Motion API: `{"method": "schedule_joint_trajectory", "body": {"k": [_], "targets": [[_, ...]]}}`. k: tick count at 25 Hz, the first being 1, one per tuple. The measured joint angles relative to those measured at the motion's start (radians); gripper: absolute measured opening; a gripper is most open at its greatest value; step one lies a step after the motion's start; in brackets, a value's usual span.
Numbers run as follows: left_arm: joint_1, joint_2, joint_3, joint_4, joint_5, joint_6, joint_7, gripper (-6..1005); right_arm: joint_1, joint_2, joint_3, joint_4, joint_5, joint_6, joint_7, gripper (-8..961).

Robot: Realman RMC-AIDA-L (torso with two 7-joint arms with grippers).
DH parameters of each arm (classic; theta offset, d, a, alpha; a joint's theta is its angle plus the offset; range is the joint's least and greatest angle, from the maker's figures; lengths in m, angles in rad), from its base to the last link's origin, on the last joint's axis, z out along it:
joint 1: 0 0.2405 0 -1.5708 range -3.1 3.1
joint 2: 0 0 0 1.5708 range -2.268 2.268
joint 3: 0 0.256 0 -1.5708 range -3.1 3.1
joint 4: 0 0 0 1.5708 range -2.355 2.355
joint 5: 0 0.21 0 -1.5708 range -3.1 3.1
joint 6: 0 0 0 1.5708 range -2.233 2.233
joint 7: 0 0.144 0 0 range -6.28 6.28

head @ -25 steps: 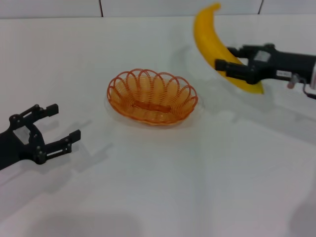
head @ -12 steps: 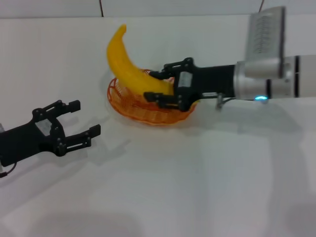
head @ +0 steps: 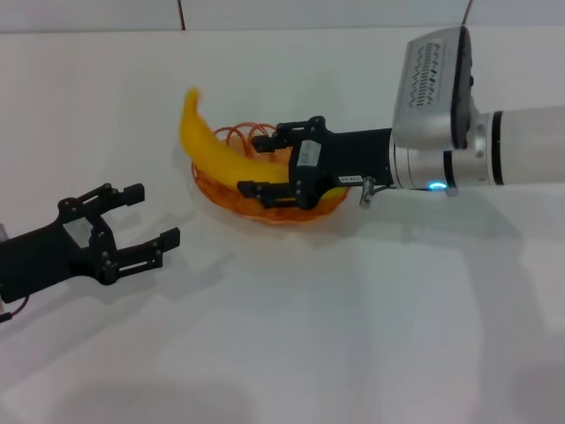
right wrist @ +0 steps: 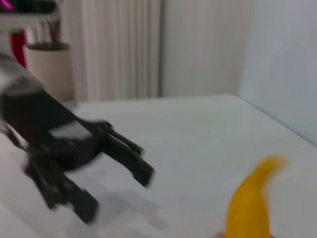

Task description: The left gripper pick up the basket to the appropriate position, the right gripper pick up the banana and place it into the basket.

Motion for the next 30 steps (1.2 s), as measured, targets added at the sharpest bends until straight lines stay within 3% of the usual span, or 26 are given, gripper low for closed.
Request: {"method": "schedule_joint_trajectory", "body": {"k": [4,8,11,15,19,22,25,30], "targets": [[0.017,0.002,-0.006,0.004,0.001,0.001,0.000,866,-0.065,-0.011,0.025,-0.100,0.002,-0.089,0.009,694],[0.025,0.005,-0.010,0.008,0.001,0.001,0.002,866,-0.200,-0.047,0.109,-0.221,0.002,-0.206,0.012,774],[0.026,0.005,-0.010,0.008,0.001,0.001,0.012,866,-0.275,-0.075,0.212,-0.201,-0.003,-0.297,0.006,835],[0.032,0.004,-0.011,0.005,-0.004,0.001,0.016,866,-0.320,-0.101,0.322,-0.066,-0.005,-0.324,-0.061,885],[0.040,0.003,-0.015,0.002,-0.007,-0.007,0.027,866,-0.334,-0.102,0.405,0.058,-0.004,-0.334,-0.211,905],[0.046,0.002,-0.018,0.002,-0.008,-0.009,0.037,866,-0.338,-0.080,0.419,0.081,-0.002,-0.329,-0.338,905],[0.049,0.000,-0.024,0.001,-0.008,-0.009,0.049,866,-0.338,-0.065,0.420,0.082,-0.004,-0.325,-0.377,905],[0.050,-0.003,-0.026,0.000,-0.008,-0.010,0.056,866,-0.332,-0.064,0.423,0.085,0.000,-0.325,-0.363,905]]}}
